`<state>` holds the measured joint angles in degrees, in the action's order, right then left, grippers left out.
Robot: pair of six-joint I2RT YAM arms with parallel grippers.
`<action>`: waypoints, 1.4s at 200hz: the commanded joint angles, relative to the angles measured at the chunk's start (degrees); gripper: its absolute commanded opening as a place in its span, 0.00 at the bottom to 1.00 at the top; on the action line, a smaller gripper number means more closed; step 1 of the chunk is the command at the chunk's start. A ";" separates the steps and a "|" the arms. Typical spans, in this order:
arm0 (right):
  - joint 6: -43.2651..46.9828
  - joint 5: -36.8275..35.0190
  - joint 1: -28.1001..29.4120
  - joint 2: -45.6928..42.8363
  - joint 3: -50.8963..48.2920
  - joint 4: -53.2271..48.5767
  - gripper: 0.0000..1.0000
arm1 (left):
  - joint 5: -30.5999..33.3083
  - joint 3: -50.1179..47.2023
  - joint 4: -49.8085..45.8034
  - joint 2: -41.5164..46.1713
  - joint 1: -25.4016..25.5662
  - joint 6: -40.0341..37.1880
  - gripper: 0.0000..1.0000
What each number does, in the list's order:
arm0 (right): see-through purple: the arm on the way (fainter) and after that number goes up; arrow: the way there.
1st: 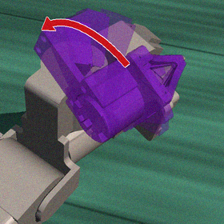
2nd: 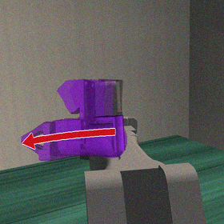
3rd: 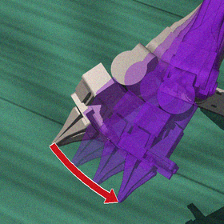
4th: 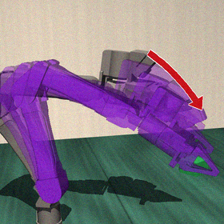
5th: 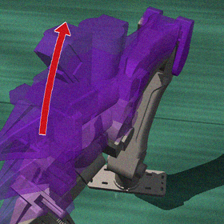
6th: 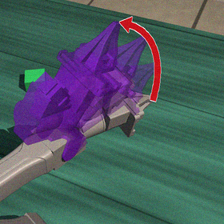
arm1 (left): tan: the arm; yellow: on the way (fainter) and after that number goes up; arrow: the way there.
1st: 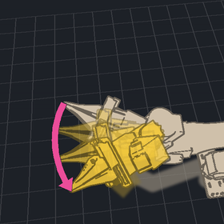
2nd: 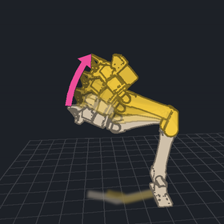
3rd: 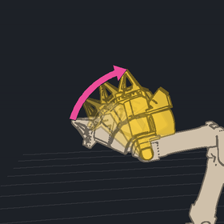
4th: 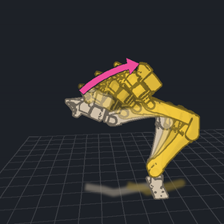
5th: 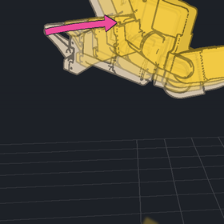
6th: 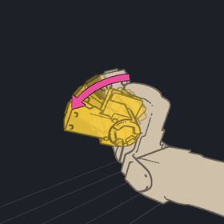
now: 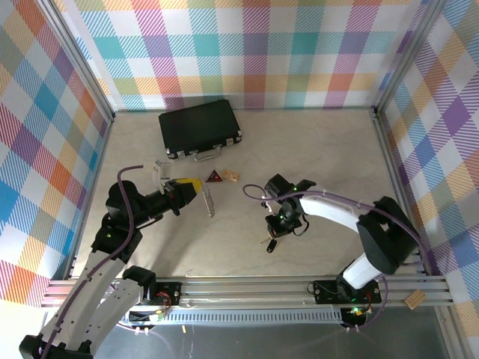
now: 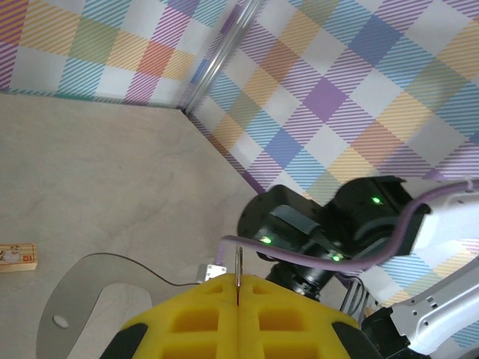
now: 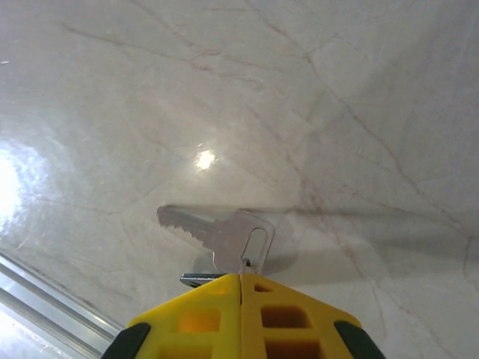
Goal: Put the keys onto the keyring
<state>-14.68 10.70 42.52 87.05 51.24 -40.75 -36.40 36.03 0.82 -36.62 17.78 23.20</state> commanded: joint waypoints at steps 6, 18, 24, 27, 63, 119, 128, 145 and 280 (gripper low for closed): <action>-6.51 -2.27 2.02 -5.75 -6.20 11.08 0.02 | -0.19 -0.44 3.40 0.85 -0.73 0.95 0.00; -7.94 -3.84 2.92 -9.05 -9.94 16.48 0.02 | -0.33 -0.52 3.72 0.84 -0.73 1.06 0.00; -8.44 -4.57 3.28 -10.79 -11.82 19.34 0.02 | -0.42 -0.52 3.88 0.80 -0.73 1.15 0.00; -8.58 -5.07 3.39 -11.61 -12.66 20.59 0.01 | -0.42 -0.52 3.92 0.76 -0.73 1.23 0.00; -10.64 -11.99 4.45 -20.64 -23.86 36.73 0.00 | -0.51 -0.66 4.37 0.59 -0.73 1.26 0.00; -7.80 -15.83 4.94 -25.25 -35.06 53.45 0.00 | 0.44 -0.44 3.85 1.35 -0.74 0.43 0.00; -7.38 -16.14 4.87 -24.97 -35.95 55.23 0.00 | 0.62 -0.35 3.53 1.30 -0.73 0.24 0.00; -6.45 -16.02 4.92 -23.74 -36.38 57.02 0.00 | 0.65 -0.28 3.29 0.95 -0.74 0.16 0.00; -12.42 -20.02 4.86 -39.46 -17.07 10.24 0.66 | 0.63 -0.13 2.39 2.36 -0.73 -0.05 0.00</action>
<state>-25.12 -6.46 47.29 47.94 24.03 -11.68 -35.62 35.79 1.67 -35.07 17.78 23.55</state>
